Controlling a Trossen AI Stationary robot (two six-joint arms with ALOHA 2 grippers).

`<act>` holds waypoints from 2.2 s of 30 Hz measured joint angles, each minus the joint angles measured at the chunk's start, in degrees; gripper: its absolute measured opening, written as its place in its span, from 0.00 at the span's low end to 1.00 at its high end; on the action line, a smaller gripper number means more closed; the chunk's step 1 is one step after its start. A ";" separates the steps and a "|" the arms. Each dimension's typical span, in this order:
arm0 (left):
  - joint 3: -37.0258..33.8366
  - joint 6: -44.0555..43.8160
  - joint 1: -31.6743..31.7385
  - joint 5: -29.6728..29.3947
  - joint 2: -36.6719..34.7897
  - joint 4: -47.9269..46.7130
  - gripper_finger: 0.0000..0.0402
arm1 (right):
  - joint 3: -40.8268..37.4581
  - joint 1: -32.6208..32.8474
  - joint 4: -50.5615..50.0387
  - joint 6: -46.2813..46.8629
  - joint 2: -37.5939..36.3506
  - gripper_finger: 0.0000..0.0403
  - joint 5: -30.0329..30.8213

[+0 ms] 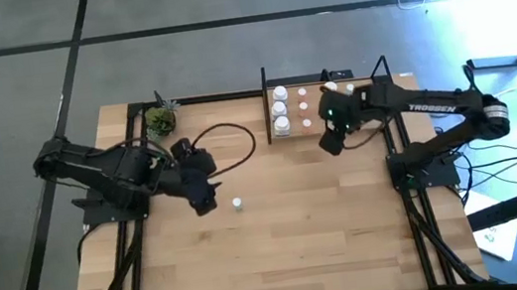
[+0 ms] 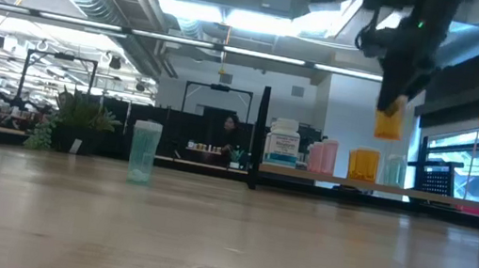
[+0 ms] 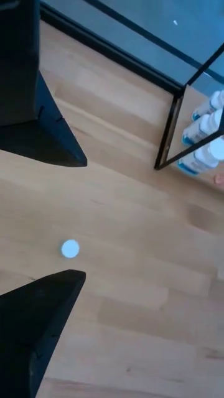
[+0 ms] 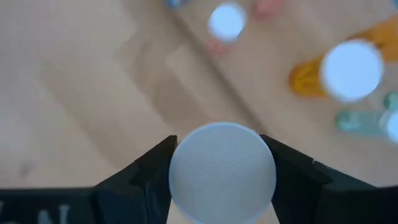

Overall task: Pick and place medicine bottles onto shelf by color
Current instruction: Put the orange pill bottle on the shelf aligned with the other orange pill bottles, then put the blue pill bottle on the shelf aligned with the other blue pill bottles

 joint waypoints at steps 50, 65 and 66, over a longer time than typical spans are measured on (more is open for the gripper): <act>0.00 -0.07 6.69 -0.01 -0.02 2.19 0.70 | -7.84 -16.77 15.41 -15.60 7.89 0.63 -1.73; 0.00 -0.07 6.69 -0.02 0.00 2.16 0.70 | 1.15 -16.77 7.64 -15.94 7.80 0.63 -1.59; 0.01 -0.07 6.69 -0.01 0.00 2.09 0.70 | 2.11 -16.77 7.04 -16.54 7.80 0.63 -1.58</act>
